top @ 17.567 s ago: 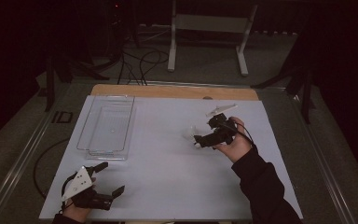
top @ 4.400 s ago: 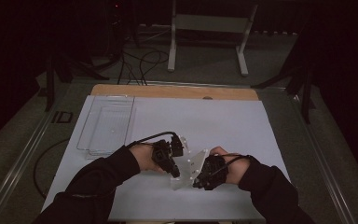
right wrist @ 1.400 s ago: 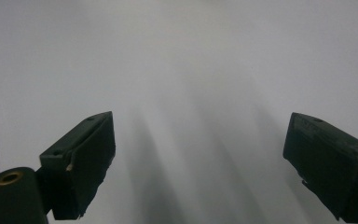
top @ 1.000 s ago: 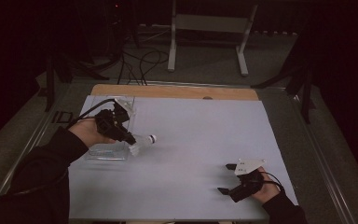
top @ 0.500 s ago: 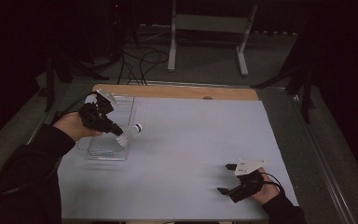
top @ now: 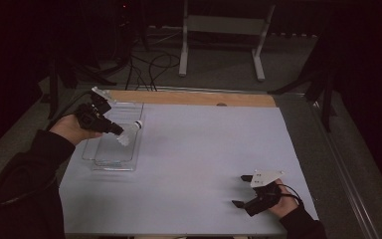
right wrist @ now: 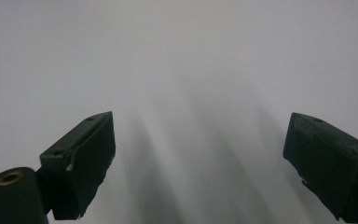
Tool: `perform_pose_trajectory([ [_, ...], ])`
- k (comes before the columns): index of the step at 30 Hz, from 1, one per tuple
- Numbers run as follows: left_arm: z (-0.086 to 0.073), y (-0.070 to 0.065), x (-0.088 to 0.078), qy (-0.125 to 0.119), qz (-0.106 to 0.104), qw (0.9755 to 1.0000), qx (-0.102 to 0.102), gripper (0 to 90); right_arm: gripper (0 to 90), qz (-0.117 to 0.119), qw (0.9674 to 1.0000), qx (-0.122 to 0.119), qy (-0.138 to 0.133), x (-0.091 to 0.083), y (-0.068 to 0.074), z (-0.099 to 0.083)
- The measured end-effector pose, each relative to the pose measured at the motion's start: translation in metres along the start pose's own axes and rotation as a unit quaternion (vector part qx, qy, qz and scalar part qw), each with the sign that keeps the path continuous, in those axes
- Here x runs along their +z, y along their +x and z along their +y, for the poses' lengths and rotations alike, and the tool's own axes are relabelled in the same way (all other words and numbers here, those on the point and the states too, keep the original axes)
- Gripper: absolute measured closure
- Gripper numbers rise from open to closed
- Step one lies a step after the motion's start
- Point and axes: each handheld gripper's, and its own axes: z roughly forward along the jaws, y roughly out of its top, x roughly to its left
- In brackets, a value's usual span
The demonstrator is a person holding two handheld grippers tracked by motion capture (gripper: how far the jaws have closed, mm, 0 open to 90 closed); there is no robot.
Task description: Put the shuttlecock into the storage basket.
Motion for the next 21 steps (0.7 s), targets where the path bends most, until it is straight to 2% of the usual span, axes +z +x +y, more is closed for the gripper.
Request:
perform_pose_trajectory([
  [13, -0.003, 0.015, 0.009, -0.010, 0.035, 0.9990, -0.027, 90.0, 9.1, 0.001, 1.0000, 0.004, 0.001, 0.000, 0.000, -0.001],
  [15, -0.003, 0.015, 0.010, -0.011, 0.040, 0.9988, -0.026, 90.0, 9.1, 0.002, 1.0000, 0.004, 0.001, 0.000, 0.000, -0.001],
  [16, -0.004, 0.017, 0.012, -0.012, 0.055, 0.9979, -0.031, 90.0, 9.1, 0.001, 1.0000, 0.003, 0.000, -0.001, 0.000, -0.001],
  [21, -0.005, 0.024, 0.018, -0.017, 0.060, 0.9970, -0.047, 90.0, 9.1, 0.002, 1.0000, 0.005, 0.000, -0.001, -0.001, -0.001],
])
